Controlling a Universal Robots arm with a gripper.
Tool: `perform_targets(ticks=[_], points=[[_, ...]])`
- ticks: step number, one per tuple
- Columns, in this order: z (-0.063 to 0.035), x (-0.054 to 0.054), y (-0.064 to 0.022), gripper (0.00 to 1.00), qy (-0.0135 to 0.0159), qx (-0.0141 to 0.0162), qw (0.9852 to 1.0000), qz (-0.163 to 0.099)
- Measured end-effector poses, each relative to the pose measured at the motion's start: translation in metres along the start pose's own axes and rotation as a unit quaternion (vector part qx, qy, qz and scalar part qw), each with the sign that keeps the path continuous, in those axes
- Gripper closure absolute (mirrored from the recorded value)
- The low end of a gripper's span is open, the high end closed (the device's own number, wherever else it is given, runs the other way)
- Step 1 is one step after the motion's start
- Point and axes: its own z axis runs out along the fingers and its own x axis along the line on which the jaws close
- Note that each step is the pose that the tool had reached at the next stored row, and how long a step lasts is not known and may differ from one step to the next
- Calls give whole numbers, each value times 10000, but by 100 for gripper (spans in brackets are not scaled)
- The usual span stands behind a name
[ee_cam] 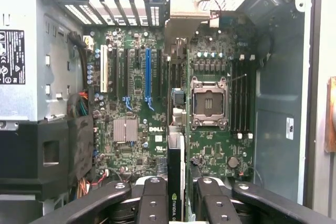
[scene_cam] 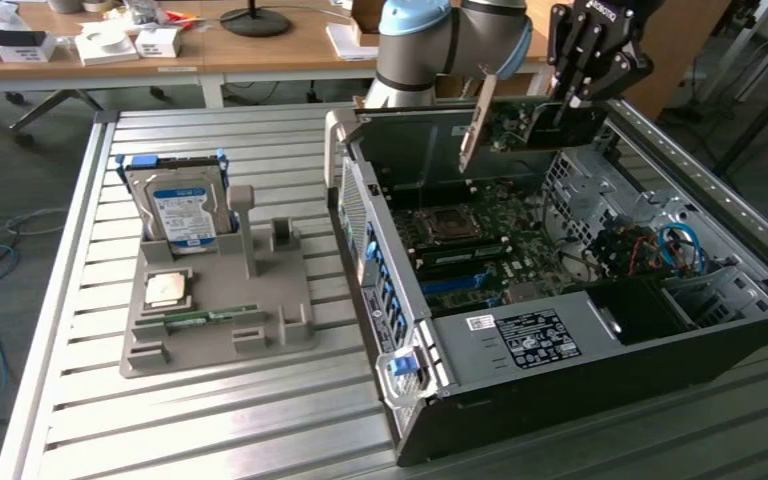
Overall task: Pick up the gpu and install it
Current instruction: 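Insert the gpu into the slot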
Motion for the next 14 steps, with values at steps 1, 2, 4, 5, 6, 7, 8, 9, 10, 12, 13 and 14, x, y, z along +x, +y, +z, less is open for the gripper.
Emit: perform_targets(ticks=[1, 2, 4, 5, 6, 7, 8, 9, 10, 12, 13, 14], points=[[1, 0, 15, 74, 0, 0, 10000, 0], [1, 0, 31, 74, 0, 0, 10000, 0], [2, 1, 65, 74, 0, 0, 10000, -1], [2, 1, 80, 74, 0, 0, 10000, 0], [3, 1, 93, 74, 0, 0, 10000, 0], [3, 2, 106, 74, 0, 0, 10000, 0], [3, 2, 120, 74, 0, 0, 10000, 0], [4, 2, 133, 74, 0, 0, 10000, 0], [4, 2, 147, 74, 0, 0, 10000, 0], [5, 3, 173, 74, 0, 0, 10000, 0], [5, 3, 186, 74, 0, 0, 10000, 0], [5, 3, 197, 74, 0, 0, 10000, 1]])
